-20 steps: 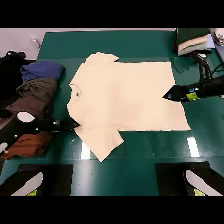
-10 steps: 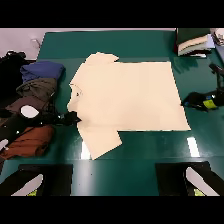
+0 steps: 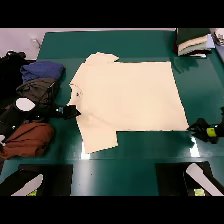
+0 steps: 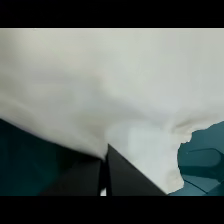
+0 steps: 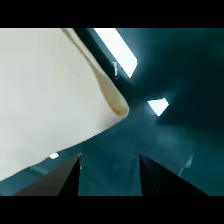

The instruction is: Fold the shirts.

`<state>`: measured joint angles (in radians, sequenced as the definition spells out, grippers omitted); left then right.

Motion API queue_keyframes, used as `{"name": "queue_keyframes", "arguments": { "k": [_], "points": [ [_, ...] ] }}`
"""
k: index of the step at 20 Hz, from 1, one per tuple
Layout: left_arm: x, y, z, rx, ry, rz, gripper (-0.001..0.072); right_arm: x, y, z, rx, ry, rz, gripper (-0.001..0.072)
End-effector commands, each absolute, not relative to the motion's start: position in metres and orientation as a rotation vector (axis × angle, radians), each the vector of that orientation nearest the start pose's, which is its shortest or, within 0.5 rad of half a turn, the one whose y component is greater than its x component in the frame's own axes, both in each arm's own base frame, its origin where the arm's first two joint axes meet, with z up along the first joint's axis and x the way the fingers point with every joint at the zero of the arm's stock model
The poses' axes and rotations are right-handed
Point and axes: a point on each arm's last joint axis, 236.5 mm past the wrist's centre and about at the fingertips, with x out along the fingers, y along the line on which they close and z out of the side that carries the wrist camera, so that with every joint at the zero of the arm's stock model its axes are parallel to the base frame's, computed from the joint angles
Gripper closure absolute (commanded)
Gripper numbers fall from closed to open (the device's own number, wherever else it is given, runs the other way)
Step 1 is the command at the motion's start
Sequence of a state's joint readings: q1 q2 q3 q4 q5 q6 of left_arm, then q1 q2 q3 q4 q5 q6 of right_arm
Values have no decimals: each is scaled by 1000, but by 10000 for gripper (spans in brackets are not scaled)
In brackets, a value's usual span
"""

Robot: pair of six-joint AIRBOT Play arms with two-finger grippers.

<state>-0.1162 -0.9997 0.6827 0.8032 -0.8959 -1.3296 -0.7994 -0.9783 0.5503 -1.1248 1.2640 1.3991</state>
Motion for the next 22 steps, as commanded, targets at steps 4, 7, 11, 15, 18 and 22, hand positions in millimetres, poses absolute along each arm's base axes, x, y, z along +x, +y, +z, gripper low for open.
{"name": "queue_keyframes", "arguments": {
  "k": [4,7,11,15,18,22],
  "points": [
    [312,-164,4,-508,1121,-453,685,246,-54,-101,1082,1249,-222,305],
    [313,-163,5,-528,1124,-440,684,272,-46,-98,982,1244,-161,619],
    [333,-165,45,-482,1036,-476,685,324,-27,-34,754,1140,17,692],
    [365,-177,206,-355,749,-616,685,377,-9,150,462,738,161,692],
    [350,-165,363,-167,421,-638,685,357,10,315,265,399,221,693],
    [263,-136,539,-53,-18,-575,685,282,26,455,92,111,204,692]
  ]
}}
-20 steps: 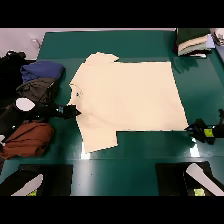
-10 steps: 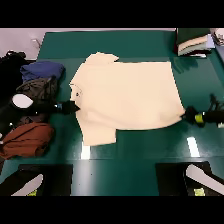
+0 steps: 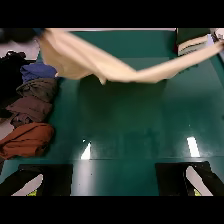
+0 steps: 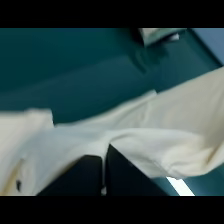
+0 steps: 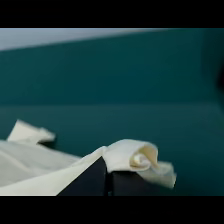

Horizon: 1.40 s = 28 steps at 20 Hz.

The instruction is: Fold the shirts.

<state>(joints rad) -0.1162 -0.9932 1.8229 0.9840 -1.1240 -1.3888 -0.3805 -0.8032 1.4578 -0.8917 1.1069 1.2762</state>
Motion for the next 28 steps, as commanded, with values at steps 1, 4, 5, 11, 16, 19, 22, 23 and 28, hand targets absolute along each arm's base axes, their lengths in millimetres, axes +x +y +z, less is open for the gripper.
{"name": "queue_keyframes", "arguments": {
  "k": [1,4,5,11,16,19,22,23,28],
  "points": [
    [237,-132,567,-55,-110,-575,685,267,25,475,67,67,174,693],
    [176,-119,618,-74,-325,-557,686,237,10,503,30,36,44,693],
    [163,-113,629,-75,-375,-543,686,234,2,505,29,52,0,693],
    [240,-77,561,-49,-136,-327,685,279,-17,464,138,248,64,695],
    [383,-96,325,-133,506,-298,684,367,-25,285,186,797,115,694],
    [425,-108,199,-176,797,-293,684,395,-23,173,134,1097,90,694],
    [468,-120,118,-243,932,-283,684,428,-14,98,163,1211,113,694],
    [483,-124,101,-272,940,-283,684,442,-14,81,182,1224,118,694],
    [535,-125,73,-316,947,-290,685,487,-21,56,183,1247,122,693]
  ]
}}
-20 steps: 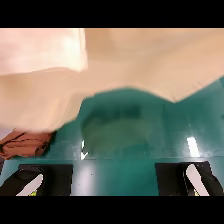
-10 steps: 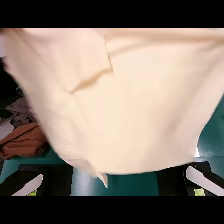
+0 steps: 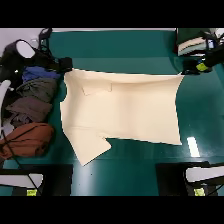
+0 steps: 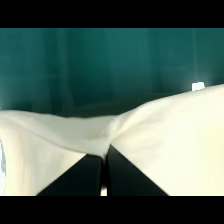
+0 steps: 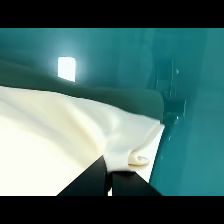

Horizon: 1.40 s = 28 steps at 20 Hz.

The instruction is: Fold the shirts.

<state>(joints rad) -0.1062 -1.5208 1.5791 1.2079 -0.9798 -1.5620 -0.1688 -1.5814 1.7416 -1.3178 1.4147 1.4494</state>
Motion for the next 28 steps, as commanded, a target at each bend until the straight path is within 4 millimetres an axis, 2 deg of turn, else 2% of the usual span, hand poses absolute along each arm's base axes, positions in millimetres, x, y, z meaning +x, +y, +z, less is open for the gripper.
{"name": "queue_keyframes", "arguments": {
  "k": [1,3,5,8,10,13,14,15,16,17,18,20,22,23,27,28],
  "points": [
    [538,-120,74,-343,949,-288,685,490,-22,59,179,1241,123,692],
    [530,-105,67,-335,997,-283,684,489,-22,65,175,1236,125,692],
    [509,-97,52,-278,1093,-320,684,477,-20,61,177,1260,128,692],
    [485,-99,32,-203,1195,-381,684,451,-15,34,198,1336,129,692],
    [478,-101,16,-223,1228,-379,684,433,-11,11,214,1402,129,692],
    [456,-99,-16,-249,1322,-352,682,412,-8,-17,251,1488,115,691],
    [452,-95,-22,-274,1347,-318,592,409,-3,-20,273,1497,128,690],
    [449,-93,-25,-295,1364,-287,213,410,5,-18,313,1491,153,625],
    [448,-92,-24,-319,1373,-262,66,413,16,-12,375,1471,193,389],
    [443,-92,-18,-334,1386,-254,136,415,25,-4,429,1450,241,344],
    [438,-91,-11,-325,1391,-255,167,415,34,7,466,1432,295,345],
    [419,-79,7,-257,1374,-227,166,401,36,26,442,1432,340,346],
    [385,-67,11,-221,1372,-186,166,382,35,42,392,1411,338,347],
    [361,-65,7,-218,1387,-179,166,374,35,49,382,1385,331,347],
    [257,-64,-35,-254,1511,-150,166,338,42,63,374,1315,311,348],
    [239,-65,-46,-274,1536,-135,166,332,43,63,373,1304,307,348]
  ]
}}
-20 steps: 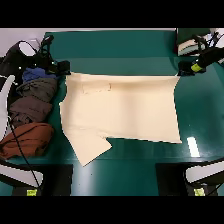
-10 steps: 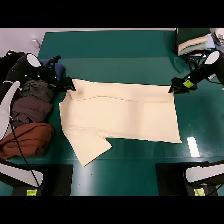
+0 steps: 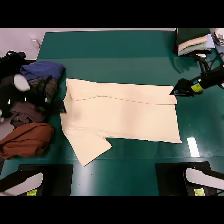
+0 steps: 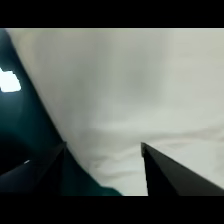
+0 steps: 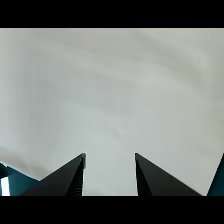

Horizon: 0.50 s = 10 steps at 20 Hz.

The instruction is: Fold the shirts.

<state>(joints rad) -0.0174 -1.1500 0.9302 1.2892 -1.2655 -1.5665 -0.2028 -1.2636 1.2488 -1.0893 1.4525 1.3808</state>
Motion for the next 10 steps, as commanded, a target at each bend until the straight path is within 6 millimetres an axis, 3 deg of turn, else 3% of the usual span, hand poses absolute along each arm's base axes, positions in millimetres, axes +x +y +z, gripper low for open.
{"name": "queue_keyframes", "arguments": {
  "k": [1,4,6,9,10],
  "points": [
    [224,-68,-56,-301,1551,-131,166,326,44,63,373,1301,306,348],
    [205,-97,-75,-456,1549,-188,166,314,47,63,375,1294,305,347],
    [210,-117,-78,-541,1495,-253,166,310,50,64,381,1286,311,348],
    [217,-124,-78,-594,1455,-258,169,308,47,72,373,1262,303,348],
    [218,-123,-78,-594,1450,-256,305,306,43,73,379,1261,292,348]
  ]
}}
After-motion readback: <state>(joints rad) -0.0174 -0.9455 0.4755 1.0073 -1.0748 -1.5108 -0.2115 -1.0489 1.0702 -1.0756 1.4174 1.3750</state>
